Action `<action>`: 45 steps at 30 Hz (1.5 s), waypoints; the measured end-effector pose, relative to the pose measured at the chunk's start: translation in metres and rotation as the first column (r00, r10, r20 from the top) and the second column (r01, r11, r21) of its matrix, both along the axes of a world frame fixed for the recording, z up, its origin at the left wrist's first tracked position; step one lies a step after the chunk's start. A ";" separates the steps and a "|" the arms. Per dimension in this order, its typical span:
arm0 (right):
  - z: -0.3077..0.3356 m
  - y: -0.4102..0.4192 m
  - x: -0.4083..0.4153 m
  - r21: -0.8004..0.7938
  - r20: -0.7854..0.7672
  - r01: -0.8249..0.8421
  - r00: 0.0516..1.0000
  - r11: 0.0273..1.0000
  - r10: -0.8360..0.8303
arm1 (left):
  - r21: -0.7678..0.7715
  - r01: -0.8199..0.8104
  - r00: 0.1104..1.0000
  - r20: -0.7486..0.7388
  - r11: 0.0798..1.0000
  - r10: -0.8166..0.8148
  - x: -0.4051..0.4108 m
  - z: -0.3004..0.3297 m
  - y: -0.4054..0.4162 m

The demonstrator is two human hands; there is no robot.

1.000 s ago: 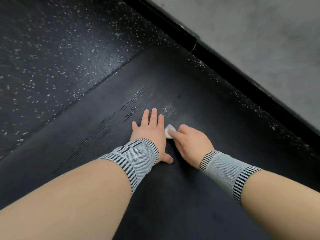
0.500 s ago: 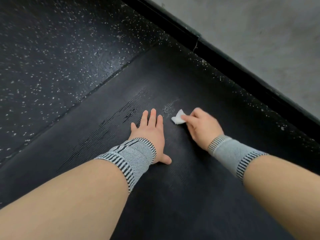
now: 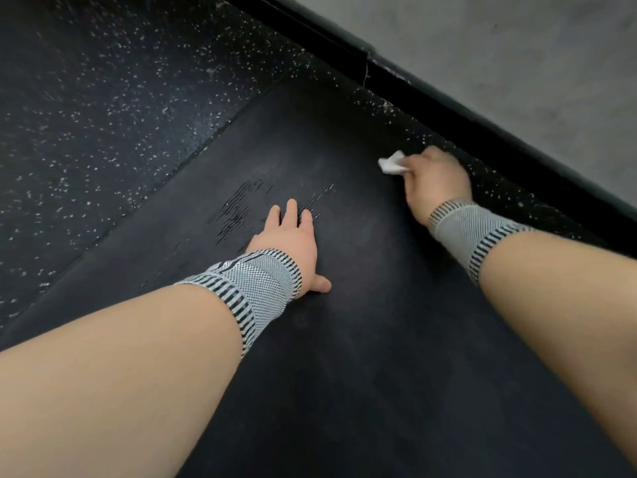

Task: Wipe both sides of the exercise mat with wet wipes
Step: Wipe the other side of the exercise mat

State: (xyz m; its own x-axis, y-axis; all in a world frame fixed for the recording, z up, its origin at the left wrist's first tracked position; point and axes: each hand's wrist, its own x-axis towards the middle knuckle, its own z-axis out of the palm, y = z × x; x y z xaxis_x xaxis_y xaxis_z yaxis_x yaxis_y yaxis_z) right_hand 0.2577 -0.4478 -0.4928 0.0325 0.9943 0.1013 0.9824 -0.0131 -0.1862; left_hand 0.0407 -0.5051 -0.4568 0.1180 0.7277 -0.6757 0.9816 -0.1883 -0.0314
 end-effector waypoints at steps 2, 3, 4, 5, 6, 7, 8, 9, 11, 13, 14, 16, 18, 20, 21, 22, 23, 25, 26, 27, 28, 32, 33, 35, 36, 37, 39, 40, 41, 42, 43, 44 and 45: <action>0.001 0.016 0.008 -0.038 -0.030 0.186 0.982 0.982 -0.187 | -0.017 0.002 0.998 -0.063 1.000 -0.003 0.007 0.002 0.003; 0.002 0.014 0.004 -0.045 -0.045 0.196 0.979 0.979 -0.198 | -0.025 -0.002 0.996 -0.086 1.000 0.000 0.009 0.003 0.005; 0.000 0.007 -0.004 -0.046 -0.055 0.131 0.990 0.990 -0.133 | -0.040 -0.008 0.995 -0.104 0.999 0.004 0.012 0.004 0.006; 0.000 -0.005 -0.013 -0.050 -0.073 0.000 0.997 0.999 -0.003 | -0.053 -0.016 0.993 -0.117 0.998 0.010 0.014 0.005 0.007; -0.001 -0.019 -0.021 -0.058 -0.084 -0.161 0.984 0.985 0.156 | -0.061 -0.024 0.991 -0.130 0.998 0.016 0.017 0.006 0.008; -0.002 -0.031 -0.025 -0.079 -0.102 -0.307 0.949 0.948 0.299 | -0.069 -0.034 0.989 -0.144 0.997 0.024 0.019 0.007 0.008; -0.004 -0.035 -0.022 -0.088 -0.100 -0.402 0.914 0.911 0.394 | -0.076 -0.041 0.987 -0.156 0.996 0.029 0.021 0.008 0.010; -0.006 -0.029 -0.014 -0.086 -0.104 -0.402 0.913 0.911 0.393 | -0.079 -0.043 0.986 -0.165 0.996 0.029 0.022 0.009 0.011; -0.017 -0.002 0.007 -0.047 -0.068 -0.223 0.973 0.974 0.219 | -0.088 -0.039 0.984 -0.175 0.995 0.023 0.023 0.010 0.013; -0.026 0.019 0.028 -0.029 -0.054 0.034 0.998 0.999 -0.036 | -0.095 -0.029 0.983 -0.185 0.995 0.011 0.021 0.008 0.012; -0.026 0.021 0.033 -0.023 -0.056 0.114 0.992 0.993 -0.115 | -0.089 -0.018 0.982 -0.188 0.996 0.001 0.020 0.006 0.012; -0.018 0.006 0.026 -0.032 -0.012 0.115 0.993 0.993 -0.116 | -0.070 -0.006 0.985 -0.172 0.998 -0.006 0.016 0.004 0.011; -0.009 -0.024 0.011 -0.051 -0.011 0.022 1.000 0.998 -0.022 | -0.052 -0.001 0.990 -0.139 0.999 -0.006 0.012 0.005 0.009; -0.004 -0.062 -0.006 -0.061 -0.078 -0.187 0.980 0.980 0.182 | -0.031 0.003 0.994 -0.105 1.000 -0.006 0.007 0.005 0.005; -0.001 -0.077 -0.011 -0.067 -0.102 -0.310 0.948 0.949 0.302 | -0.021 0.009 0.996 -0.092 1.000 -0.011 0.005 0.004 0.004; -0.001 -0.084 -0.011 -0.081 -0.114 -0.407 0.910 0.910 0.398 | -0.016 0.013 0.997 -0.082 1.000 -0.014 0.002 0.004 0.003; -0.001 -0.083 -0.007 -0.079 -0.089 -0.454 0.890 0.888 0.447 | -0.012 0.013 0.997 -0.073 1.000 -0.014 0.001 0.004 0.001; 0.001 -0.065 0.006 -0.081 -0.042 -0.264 0.964 0.961 0.262 | 0.004 0.015 0.998 -0.060 1.000 -0.015 0.000 0.005 0.001; 0.000 -0.057 0.012 -0.084 -0.024 -0.088 0.996 0.993 0.086 | 0.011 0.016 0.998 -0.056 1.000 -0.015 0.000 0.005 0.001; 0.002 -0.051 0.016 -0.093 0.001 0.085 0.996 0.992 -0.085 | 0.017 0.020 0.998 -0.056 1.000 -0.019 0.000 0.004 0.001; 0.002 -0.052 0.013 -0.100 0.017 0.189 0.982 0.977 -0.189 | 0.022 0.028 0.998 -0.058 0.999 -0.027 -0.001 0.003 0.000; 0.009 -0.112 -0.054 -0.210 -0.033 -0.090 0.996 0.974 0.085 | 0.009 0.109 0.992 -0.062 0.994 -0.108 -0.011 0.009 -0.002; 0.010 -0.137 -0.072 -0.228 -0.094 -0.270 0.963 0.936 0.254 | 0.007 0.155 0.985 -0.075 0.988 -0.154 -0.018 0.013 -0.004; 0.011 -0.169 -0.092 -0.231 -0.162 -0.517 0.856 0.824 0.492 | 0.018 0.273 0.956 -0.116 0.962 -0.269 -0.033 0.023 -0.009; 0.012 -0.166 -0.090 -0.233 -0.131 -0.557 0.830 0.797 0.542 | 0.025 0.332 0.935 -0.138 0.943 -0.326 -0.043 0.028 -0.014; 0.011 -0.155 -0.085 -0.243 -0.099 -0.511 0.859 0.825 0.503 | 0.029 0.384 0.914 -0.156 0.923 -0.375 -0.054 0.034 -0.020; 0.007 -0.128 -0.073 -0.236 -0.087 -0.221 0.975 0.946 0.206 | 0.033 0.441 0.886 -0.175 0.897 -0.429 -0.077 0.042 -0.032; 0.008 -0.118 -0.067 -0.216 -0.091 -0.029 0.996 0.976 0.010 | 0.032 0.434 0.889 -0.177 0.900 -0.423 -0.087 0.042 -0.039; 0.006 -0.113 -0.069 -0.187 -0.113 0.117 0.984 0.975 -0.139 | 0.031 0.401 0.904 -0.174 0.915 -0.390 -0.096 0.039 -0.046; 0.008 -0.116 -0.079 -0.171 -0.124 0.156 0.976 0.973 -0.179 | 0.032 0.349 0.927 -0.161 0.936 -0.340 -0.103 0.034 -0.052; 0.011 -0.125 -0.096 -0.186 -0.131 0.105 0.983 0.977 -0.131 | 0.035 0.291 0.949 -0.135 0.956 -0.284 -0.107 0.027 -0.057; 0.011 -0.139 -0.116 -0.220 -0.139 -0.024 0.990 0.975 -0.007 | 0.036 0.241 0.967 -0.101 0.970 -0.236 -0.109 0.020 -0.063; 0.013 -0.158 -0.138 -0.231 -0.166 -0.215 0.970 0.949 0.180 | 0.039 0.212 0.976 -0.068 0.977 -0.209 -0.111 0.014 -0.069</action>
